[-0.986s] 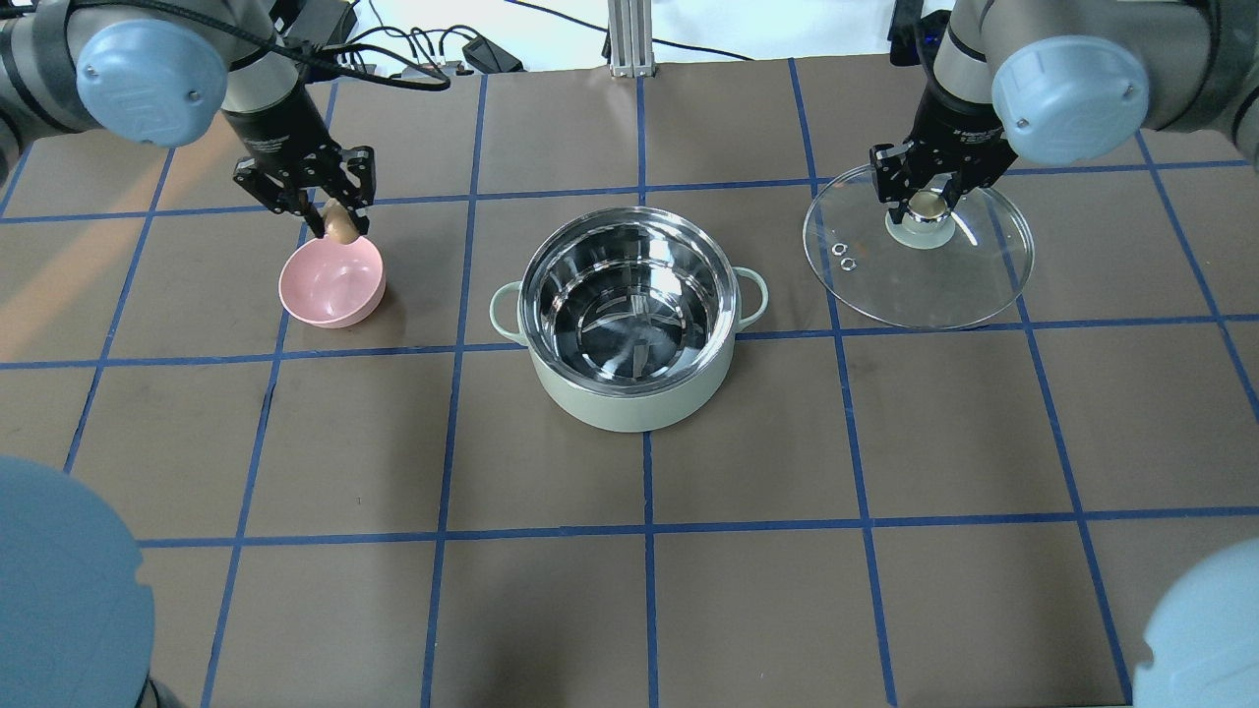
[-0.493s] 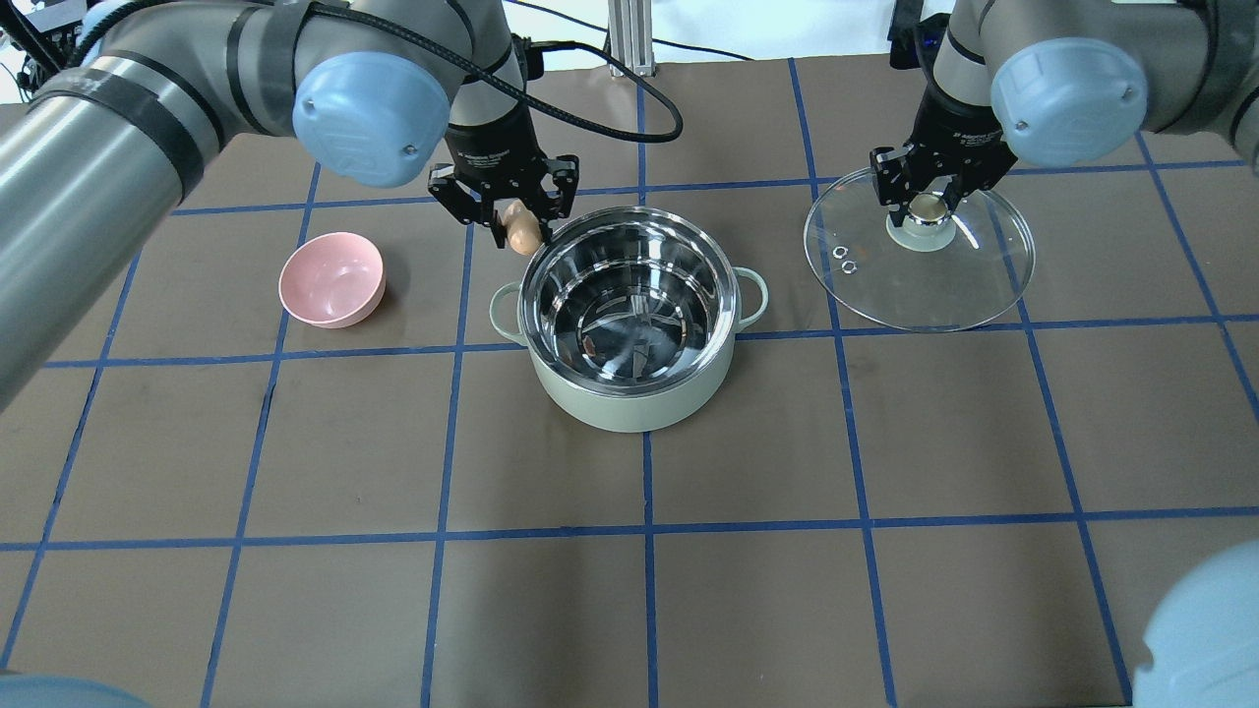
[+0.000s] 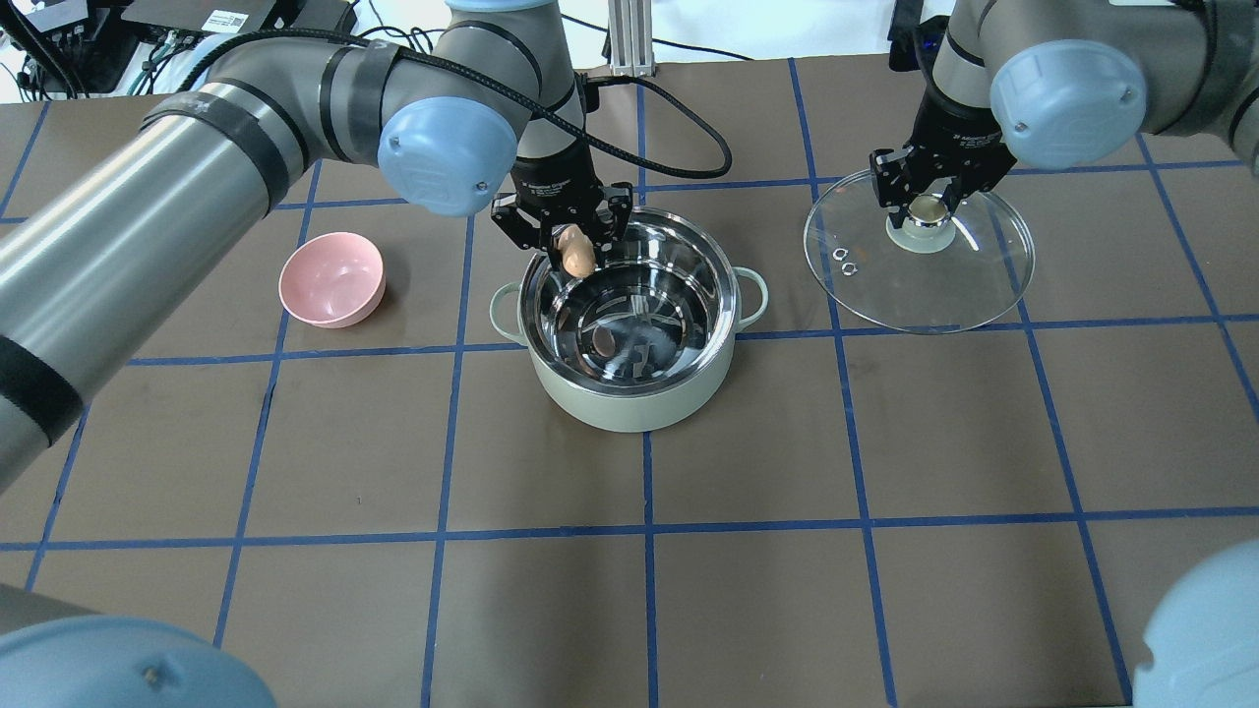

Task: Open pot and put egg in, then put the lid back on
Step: 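Carry the egg over the open pot and lower it inside with the left gripper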

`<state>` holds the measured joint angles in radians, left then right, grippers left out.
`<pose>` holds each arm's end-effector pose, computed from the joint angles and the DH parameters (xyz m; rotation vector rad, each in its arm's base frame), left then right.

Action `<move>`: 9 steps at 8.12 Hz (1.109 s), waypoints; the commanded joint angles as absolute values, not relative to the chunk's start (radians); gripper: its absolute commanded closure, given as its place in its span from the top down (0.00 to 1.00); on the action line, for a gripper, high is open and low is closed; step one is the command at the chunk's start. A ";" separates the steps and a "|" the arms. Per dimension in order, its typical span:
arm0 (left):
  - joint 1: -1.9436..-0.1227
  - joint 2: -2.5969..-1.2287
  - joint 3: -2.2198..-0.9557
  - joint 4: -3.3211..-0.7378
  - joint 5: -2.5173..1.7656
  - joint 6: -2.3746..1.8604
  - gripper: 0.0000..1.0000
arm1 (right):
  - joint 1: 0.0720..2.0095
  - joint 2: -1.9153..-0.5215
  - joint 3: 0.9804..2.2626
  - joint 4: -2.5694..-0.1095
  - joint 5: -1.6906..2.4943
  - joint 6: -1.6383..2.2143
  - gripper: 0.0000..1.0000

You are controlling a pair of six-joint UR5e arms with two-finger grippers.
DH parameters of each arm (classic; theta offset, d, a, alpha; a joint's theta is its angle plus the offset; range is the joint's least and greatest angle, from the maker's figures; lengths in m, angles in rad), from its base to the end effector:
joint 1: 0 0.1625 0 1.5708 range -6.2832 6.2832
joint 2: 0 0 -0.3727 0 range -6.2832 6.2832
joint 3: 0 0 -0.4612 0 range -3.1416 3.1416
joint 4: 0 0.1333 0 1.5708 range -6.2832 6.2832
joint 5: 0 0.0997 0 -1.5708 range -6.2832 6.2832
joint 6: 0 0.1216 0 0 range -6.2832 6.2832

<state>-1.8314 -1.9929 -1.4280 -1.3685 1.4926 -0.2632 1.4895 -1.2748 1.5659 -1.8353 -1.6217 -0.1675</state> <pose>-0.3148 -0.6261 0.2468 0.0087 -3.0826 -0.1459 0.0742 -0.6551 0.2626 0.1344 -3.0911 -0.0506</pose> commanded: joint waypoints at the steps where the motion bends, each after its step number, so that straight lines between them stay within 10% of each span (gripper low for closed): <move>1: -1.841 -2.039 -1.433 -1.339 1.450 -0.264 0.02 | 1.489 -1.276 1.566 -1.835 -1.618 -0.169 0.00; 3: -1.841 -2.039 -1.431 -1.338 1.453 -0.267 0.73 | 1.489 -1.275 1.566 -1.836 -1.618 -0.170 0.00; 4: -1.839 -2.036 -1.422 -1.339 1.456 -0.264 0.87 | 1.489 -1.273 1.566 -1.836 -1.618 -0.172 0.00; 9: -1.737 -1.970 -1.417 -1.377 1.565 -0.186 1.00 | 1.511 -1.310 1.551 -1.816 -1.620 -0.128 0.00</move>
<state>-1.8097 -1.9904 -1.4186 -1.3643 1.4697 -0.2405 1.4920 -1.2829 1.5641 -1.8316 -1.6122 -0.1540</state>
